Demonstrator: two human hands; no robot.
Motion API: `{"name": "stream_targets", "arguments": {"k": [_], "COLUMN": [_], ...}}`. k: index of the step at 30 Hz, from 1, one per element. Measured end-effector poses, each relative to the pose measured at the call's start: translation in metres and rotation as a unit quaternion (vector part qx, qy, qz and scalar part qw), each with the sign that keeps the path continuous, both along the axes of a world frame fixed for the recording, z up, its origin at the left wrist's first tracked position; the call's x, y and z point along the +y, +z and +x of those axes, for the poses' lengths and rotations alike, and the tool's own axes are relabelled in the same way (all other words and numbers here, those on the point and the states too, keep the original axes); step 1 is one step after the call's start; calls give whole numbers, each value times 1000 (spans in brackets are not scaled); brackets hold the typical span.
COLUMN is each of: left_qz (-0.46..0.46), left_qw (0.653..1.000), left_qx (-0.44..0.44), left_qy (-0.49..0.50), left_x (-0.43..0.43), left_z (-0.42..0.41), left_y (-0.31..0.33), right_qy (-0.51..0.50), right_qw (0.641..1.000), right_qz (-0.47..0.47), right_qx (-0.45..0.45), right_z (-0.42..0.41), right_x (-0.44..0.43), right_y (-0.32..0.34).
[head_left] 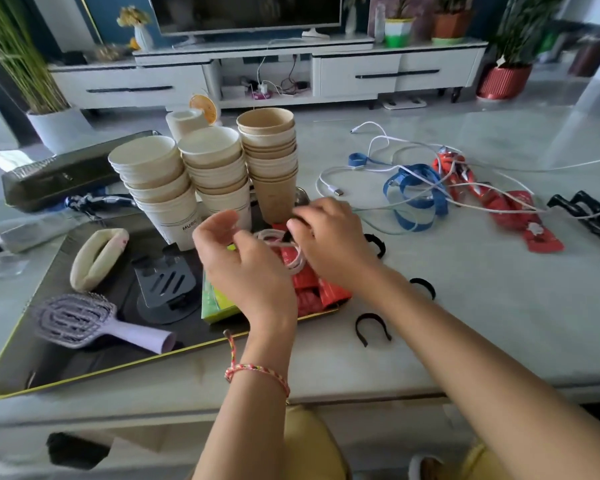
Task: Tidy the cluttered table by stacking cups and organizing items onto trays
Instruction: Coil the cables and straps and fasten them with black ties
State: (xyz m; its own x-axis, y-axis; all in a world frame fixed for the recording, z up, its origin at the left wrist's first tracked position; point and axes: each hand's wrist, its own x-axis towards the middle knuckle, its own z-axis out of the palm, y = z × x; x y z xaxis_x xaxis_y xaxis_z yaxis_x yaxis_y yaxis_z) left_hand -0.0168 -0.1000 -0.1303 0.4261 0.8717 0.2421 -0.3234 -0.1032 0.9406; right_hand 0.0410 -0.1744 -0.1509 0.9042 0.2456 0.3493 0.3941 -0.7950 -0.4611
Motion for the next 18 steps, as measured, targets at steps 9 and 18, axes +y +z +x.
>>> {"name": "stream_targets", "arguments": {"k": [9,18], "left_qz": [65,-15], "left_qw": [949,908], "left_qx": [85,182], "left_qy": [-298,-378], "left_x": [-61,-75], "left_z": [2,8], "left_y": [3,-5], "right_qy": [-91,-53], "right_qw": [986,995], "right_qz": [130,20], "right_qx": [46,79], "right_z": [15,27], "right_x": [-117,-84], "right_y": [-8,-2]}}
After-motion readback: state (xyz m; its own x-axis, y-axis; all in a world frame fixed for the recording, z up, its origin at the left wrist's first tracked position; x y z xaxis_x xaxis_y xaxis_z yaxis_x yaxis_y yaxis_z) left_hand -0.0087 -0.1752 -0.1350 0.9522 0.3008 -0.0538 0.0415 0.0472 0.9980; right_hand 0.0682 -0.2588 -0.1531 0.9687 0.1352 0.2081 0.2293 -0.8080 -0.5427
